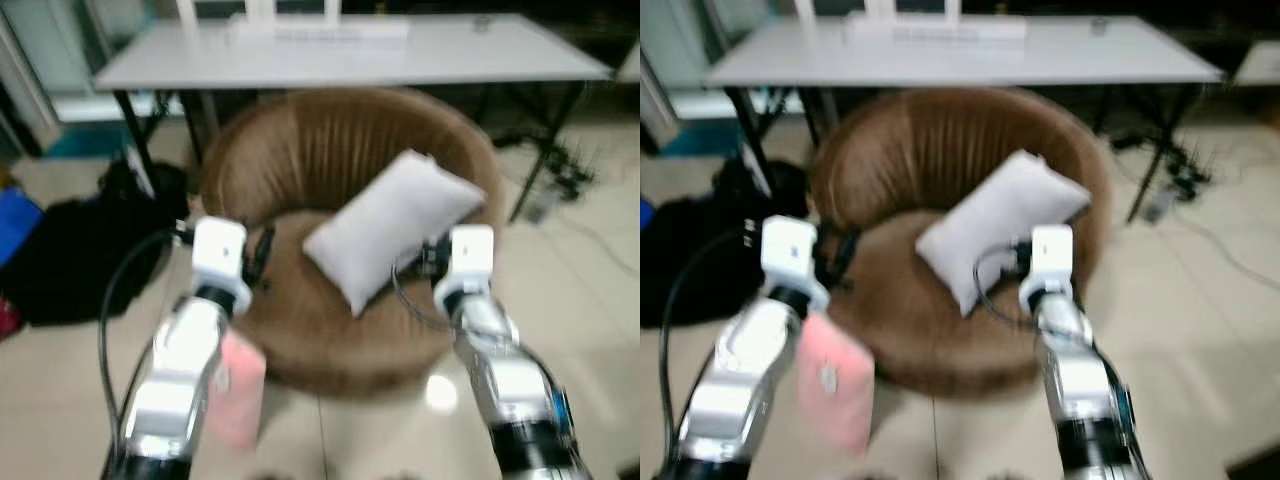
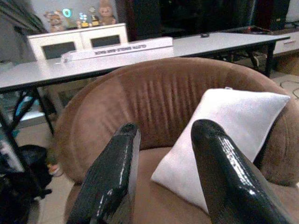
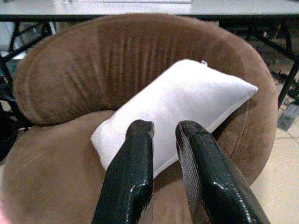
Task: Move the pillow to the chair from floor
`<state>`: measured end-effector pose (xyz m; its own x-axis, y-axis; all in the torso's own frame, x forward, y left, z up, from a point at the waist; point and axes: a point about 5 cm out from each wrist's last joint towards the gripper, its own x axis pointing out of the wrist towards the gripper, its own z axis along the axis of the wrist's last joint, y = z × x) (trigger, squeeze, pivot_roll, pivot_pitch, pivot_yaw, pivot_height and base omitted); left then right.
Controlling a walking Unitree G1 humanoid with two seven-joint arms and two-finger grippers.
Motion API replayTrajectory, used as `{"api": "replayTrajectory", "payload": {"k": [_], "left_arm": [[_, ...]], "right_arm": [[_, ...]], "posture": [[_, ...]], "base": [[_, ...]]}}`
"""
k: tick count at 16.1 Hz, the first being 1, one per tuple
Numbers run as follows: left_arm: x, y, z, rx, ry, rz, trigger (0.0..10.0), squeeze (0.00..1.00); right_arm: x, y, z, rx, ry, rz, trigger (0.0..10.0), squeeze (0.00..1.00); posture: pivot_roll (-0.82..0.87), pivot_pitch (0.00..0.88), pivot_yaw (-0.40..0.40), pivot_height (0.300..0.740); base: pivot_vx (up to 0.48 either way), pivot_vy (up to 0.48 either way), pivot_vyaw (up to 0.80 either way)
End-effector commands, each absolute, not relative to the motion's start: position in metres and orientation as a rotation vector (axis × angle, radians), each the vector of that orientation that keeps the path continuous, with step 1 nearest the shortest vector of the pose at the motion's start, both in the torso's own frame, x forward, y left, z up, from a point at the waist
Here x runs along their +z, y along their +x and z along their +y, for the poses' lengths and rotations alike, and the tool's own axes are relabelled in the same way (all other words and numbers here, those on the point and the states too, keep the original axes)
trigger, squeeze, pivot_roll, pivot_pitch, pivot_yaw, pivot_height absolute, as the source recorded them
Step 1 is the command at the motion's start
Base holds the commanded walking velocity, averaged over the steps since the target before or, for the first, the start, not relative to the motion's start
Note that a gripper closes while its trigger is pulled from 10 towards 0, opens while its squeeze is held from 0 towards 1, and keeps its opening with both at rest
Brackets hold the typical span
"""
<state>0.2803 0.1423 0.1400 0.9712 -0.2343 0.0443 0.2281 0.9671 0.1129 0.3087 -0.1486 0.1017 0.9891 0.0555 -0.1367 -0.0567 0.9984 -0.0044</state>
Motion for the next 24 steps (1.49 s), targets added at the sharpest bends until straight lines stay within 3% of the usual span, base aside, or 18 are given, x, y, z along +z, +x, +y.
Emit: {"api": "replayTrajectory", "payload": {"k": [1,10,15,24], "left_arm": [[0.14,0.28,0.141,-0.233,0.105,-0.056,10.0,0.0],[0.136,0.277,0.146,-0.229,0.133,-0.037,10.0,0.0],[0.119,0.273,0.153,-0.23,0.126,0.015,10.0,0.0],[0.112,0.267,0.169,-0.175,0.132,0.005,10.0,0.0]], "right_arm": [[0.104,0.31,-0.149,0.058,-0.002,0.129,10.0,0.0],[0.099,0.311,-0.151,0.053,-0.004,0.17,10.0,0.0],[0.086,0.304,-0.166,0.019,-0.03,0.215,10.0,0.0],[0.081,0.302,-0.169,0.005,-0.014,0.209,10.0,0.0]], "posture": [[0.04,0.0,0.037,0.74],[0.05,0.0,0.025,0.74],[0.04,0.0,0.037,0.74],[0.04,0.0,0.025,0.74]], "base": [[-0.326,0.0,0.0],[-0.035,0.0,0.0],[0.0,0.296,-0.5],[0.0,0.345,-0.57]]}}
